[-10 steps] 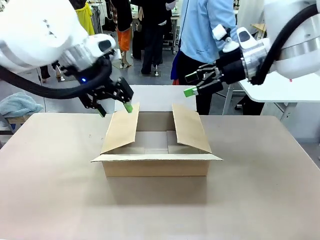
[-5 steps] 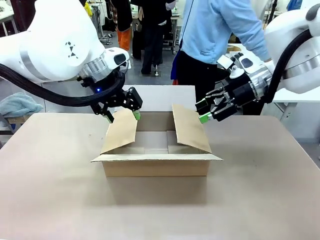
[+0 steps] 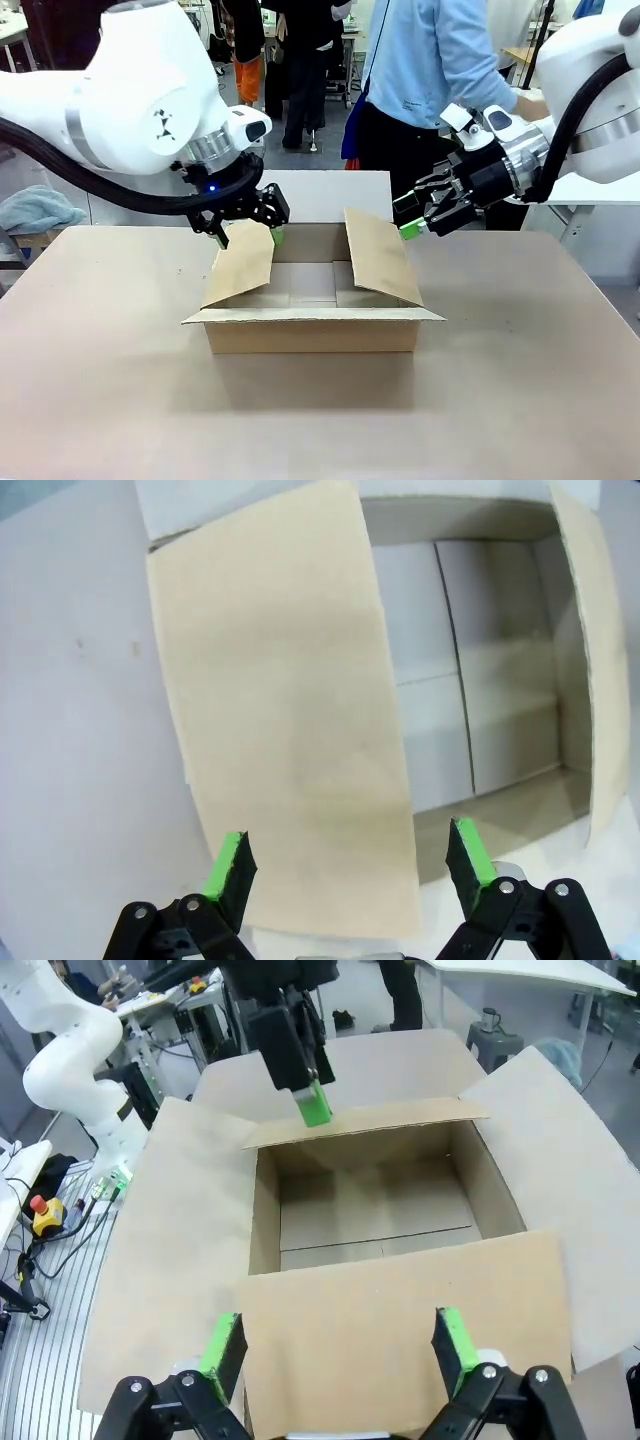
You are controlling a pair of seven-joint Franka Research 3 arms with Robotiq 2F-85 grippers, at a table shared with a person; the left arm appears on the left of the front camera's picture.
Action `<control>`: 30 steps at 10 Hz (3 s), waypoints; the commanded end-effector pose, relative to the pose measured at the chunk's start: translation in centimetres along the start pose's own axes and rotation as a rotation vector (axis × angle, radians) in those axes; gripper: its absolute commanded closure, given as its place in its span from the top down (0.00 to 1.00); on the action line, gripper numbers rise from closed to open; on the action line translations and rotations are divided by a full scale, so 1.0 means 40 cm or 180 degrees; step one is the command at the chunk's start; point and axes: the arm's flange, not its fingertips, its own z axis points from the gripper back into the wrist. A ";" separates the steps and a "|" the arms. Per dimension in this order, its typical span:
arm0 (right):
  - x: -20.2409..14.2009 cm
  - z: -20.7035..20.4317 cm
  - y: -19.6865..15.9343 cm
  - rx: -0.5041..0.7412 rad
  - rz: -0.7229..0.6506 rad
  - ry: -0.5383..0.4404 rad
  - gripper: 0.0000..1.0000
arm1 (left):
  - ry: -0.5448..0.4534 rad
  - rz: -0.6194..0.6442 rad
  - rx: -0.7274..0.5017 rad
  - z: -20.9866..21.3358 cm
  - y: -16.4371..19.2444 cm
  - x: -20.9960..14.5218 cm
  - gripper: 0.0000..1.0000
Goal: Pack the gift set into the box.
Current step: Place both hands on the side flaps of the Package Box and spread them outward.
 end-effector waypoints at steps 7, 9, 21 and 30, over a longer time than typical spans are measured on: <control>0.007 0.001 0.001 -0.0002 0.0018 -0.0073 1.00 | -0.0434 0.0387 0.0959 -0.137 -0.113 0.054 1.00; 0.007 0.001 0.001 -0.0002 0.0018 -0.0073 1.00 | -0.0477 0.0415 0.1090 -0.145 -0.105 0.056 1.00; 0.007 0.001 0.001 -0.0002 0.0018 -0.0073 1.00 | -0.0054 0.0520 0.0094 0.067 0.366 0.051 1.00; 0.000 0.000 0.000 0.0003 -0.0001 -0.0001 1.00 | 0.0854 0.0248 -0.1075 -0.086 0.605 0.027 1.00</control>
